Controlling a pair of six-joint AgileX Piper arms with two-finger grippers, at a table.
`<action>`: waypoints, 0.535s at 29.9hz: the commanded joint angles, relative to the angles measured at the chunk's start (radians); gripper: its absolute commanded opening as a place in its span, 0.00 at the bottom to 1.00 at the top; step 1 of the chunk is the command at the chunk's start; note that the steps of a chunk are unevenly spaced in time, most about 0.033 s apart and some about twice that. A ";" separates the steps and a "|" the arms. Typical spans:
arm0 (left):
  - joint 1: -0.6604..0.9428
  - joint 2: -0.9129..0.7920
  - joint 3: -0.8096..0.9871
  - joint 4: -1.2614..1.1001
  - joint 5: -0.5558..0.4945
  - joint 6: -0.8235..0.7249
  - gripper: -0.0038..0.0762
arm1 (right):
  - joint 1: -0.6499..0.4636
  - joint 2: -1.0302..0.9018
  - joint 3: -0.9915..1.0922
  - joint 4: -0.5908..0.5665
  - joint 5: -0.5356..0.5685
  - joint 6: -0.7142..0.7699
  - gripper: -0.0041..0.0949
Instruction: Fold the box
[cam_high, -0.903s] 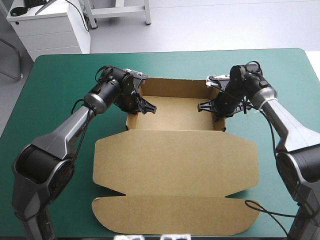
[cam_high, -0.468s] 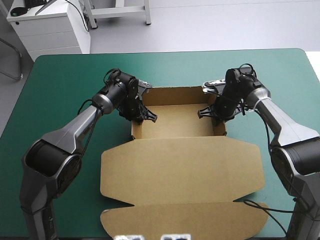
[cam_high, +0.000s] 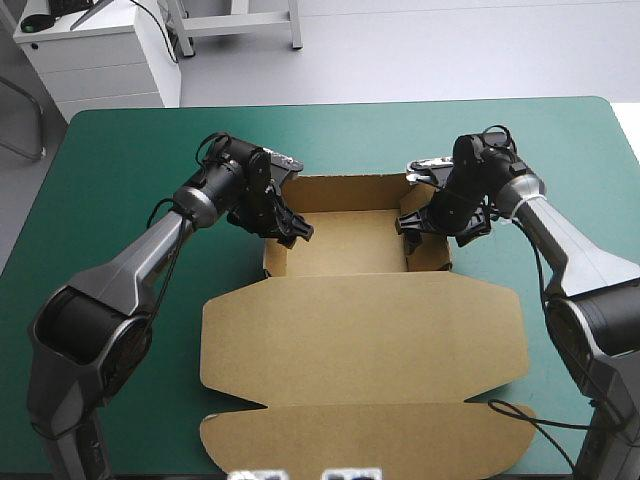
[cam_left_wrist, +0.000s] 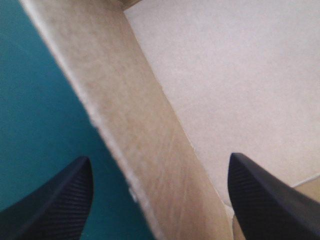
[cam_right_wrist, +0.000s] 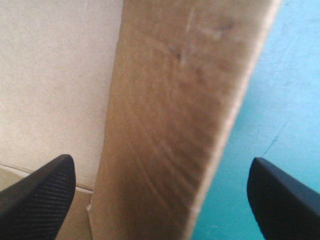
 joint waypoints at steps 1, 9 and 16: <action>0.000 -0.105 -0.024 -0.011 -0.018 0.012 0.72 | 0.000 -0.106 -0.037 0.000 0.024 -0.001 0.91; -0.002 -0.251 -0.024 0.014 0.061 0.025 0.58 | 0.000 -0.238 -0.037 -0.005 0.022 -0.005 0.89; -0.002 -0.479 0.026 -0.002 0.083 0.079 0.17 | 0.000 -0.313 -0.037 -0.005 0.024 -0.007 0.88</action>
